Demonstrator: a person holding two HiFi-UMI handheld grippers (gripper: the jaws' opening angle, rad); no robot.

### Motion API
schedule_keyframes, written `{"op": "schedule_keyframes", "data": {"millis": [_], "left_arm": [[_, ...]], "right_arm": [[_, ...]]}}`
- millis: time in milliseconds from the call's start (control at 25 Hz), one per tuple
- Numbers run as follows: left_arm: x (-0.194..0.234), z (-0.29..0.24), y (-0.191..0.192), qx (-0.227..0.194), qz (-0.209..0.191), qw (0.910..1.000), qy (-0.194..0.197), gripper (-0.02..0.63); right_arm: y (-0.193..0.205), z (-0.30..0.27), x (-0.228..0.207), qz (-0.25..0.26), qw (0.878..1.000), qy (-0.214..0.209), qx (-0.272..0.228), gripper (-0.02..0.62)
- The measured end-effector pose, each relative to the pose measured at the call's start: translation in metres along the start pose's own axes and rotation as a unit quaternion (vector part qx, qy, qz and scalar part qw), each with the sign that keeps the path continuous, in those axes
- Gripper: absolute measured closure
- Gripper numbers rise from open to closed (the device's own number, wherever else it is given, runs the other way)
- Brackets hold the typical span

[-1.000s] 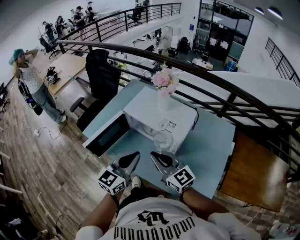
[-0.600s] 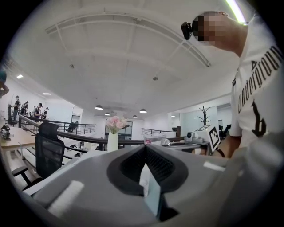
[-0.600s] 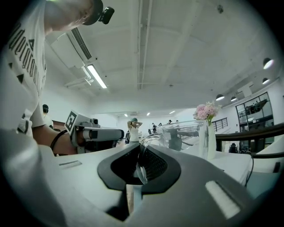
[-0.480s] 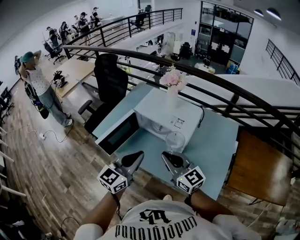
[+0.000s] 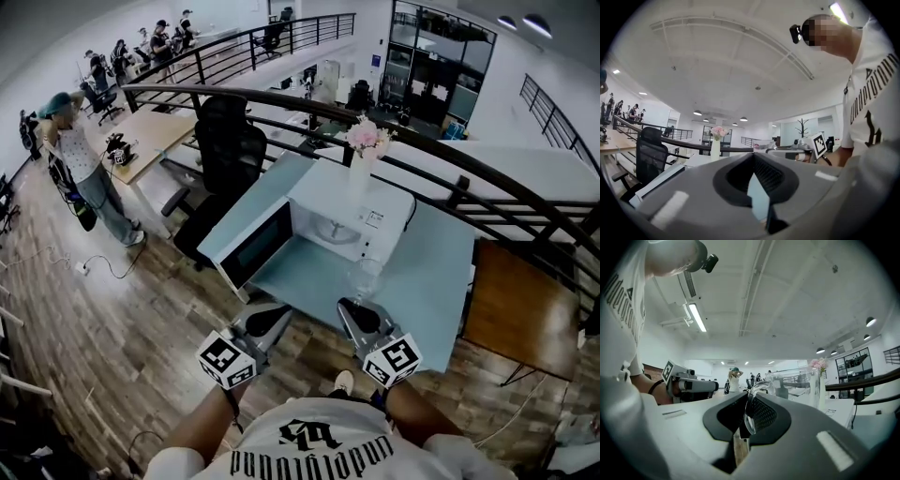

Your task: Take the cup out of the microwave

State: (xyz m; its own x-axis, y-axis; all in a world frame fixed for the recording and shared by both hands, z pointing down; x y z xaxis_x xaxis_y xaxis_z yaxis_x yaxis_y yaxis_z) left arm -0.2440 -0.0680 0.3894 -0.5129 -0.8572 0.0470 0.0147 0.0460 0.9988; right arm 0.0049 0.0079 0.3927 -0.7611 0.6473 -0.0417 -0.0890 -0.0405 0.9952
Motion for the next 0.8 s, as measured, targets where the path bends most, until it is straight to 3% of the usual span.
{"op": "schedule_keyframes", "data": {"millis": [320,800], "left_arm": [[-0.025,0.042,0.003,-0.003,0.009,0.9988,0.047,0.557],[-0.101,0.059,-0.001,-0.018,0.024,0.9993,0.021,0.557]], "right_arm": [[-0.003,0.023,0.067,0.005,1.0,0.022,0.002,0.583],[-0.022,0.096,0.092,0.013,1.0,-0.003,-0.006,0.583]]}}
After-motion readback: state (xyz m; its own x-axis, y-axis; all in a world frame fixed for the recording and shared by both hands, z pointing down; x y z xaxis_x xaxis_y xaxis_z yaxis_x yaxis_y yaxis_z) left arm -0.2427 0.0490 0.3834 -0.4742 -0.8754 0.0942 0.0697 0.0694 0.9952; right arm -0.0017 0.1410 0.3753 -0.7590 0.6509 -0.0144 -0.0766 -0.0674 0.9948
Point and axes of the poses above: the fingertips, and each gripper's own axes: z backward along the fingers, x to its left, y out of its underside, the point moved 10 cm from there along z, backward along the fingers, and after that the axes turned 12 degrees about -y, right-handed, at the moved point
